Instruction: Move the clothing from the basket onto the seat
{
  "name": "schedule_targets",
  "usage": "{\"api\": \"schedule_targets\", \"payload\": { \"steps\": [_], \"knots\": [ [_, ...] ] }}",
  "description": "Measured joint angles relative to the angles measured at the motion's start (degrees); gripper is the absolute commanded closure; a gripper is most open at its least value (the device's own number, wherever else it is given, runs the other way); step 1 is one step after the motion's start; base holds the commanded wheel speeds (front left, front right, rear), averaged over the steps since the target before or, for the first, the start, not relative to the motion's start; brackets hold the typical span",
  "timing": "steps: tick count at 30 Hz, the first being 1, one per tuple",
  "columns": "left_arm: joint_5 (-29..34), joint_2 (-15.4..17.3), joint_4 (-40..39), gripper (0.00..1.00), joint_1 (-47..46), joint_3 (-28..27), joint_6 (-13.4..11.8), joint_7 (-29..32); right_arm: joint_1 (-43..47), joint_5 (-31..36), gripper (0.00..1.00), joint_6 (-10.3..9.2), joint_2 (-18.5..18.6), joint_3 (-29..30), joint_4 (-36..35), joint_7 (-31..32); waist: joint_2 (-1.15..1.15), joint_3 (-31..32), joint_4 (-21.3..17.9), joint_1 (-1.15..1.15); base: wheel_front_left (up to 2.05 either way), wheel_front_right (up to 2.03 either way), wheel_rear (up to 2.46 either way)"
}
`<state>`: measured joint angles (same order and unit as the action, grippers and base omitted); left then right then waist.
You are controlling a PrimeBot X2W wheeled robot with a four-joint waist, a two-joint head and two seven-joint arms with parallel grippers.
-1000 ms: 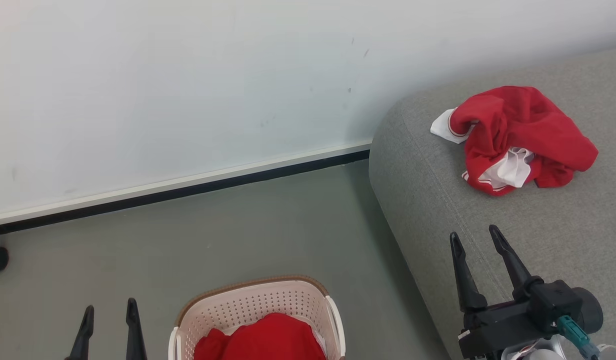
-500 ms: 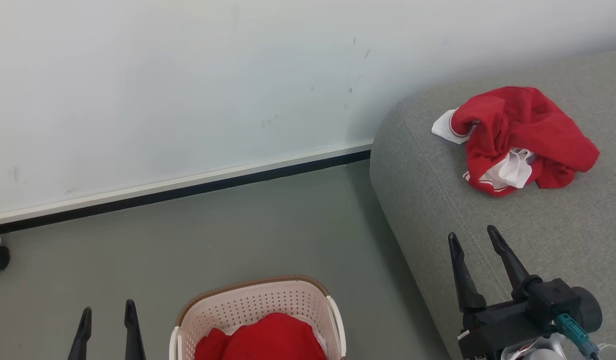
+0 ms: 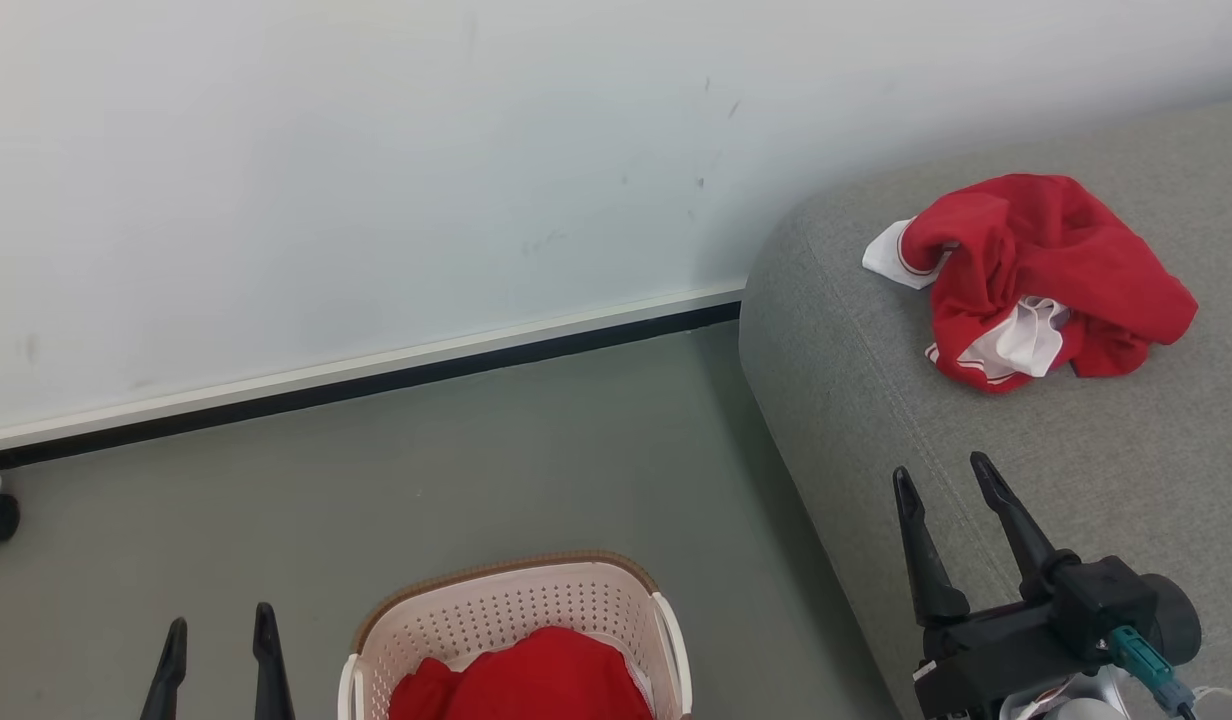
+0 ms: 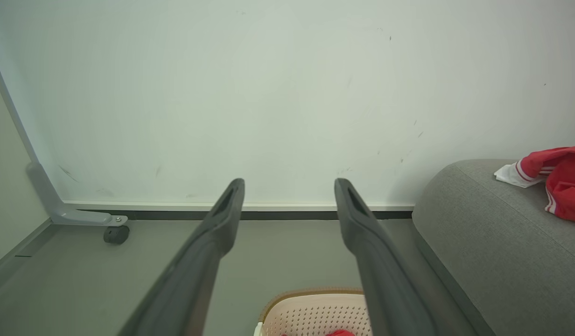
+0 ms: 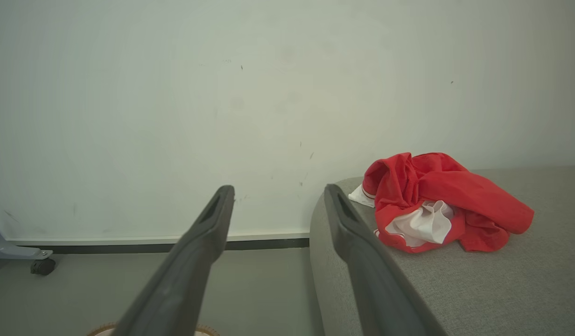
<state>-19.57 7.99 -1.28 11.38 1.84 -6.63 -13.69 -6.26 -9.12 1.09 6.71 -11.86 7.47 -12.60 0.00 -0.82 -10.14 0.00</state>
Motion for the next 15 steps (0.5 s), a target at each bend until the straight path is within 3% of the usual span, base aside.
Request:
{"api": "schedule_targets", "payload": {
  "steps": [15],
  "knots": [
    [2.9, 0.5, -0.6, 0.00, -2.0, 4.3, 0.7, 3.4, 0.1, -0.1, 0.00, 0.00, 0.6, 0.5, -3.8, 0.4, 0.00, -4.7, -0.4, 0.00, 0.00, 0.00, 0.00]
  ]
}}
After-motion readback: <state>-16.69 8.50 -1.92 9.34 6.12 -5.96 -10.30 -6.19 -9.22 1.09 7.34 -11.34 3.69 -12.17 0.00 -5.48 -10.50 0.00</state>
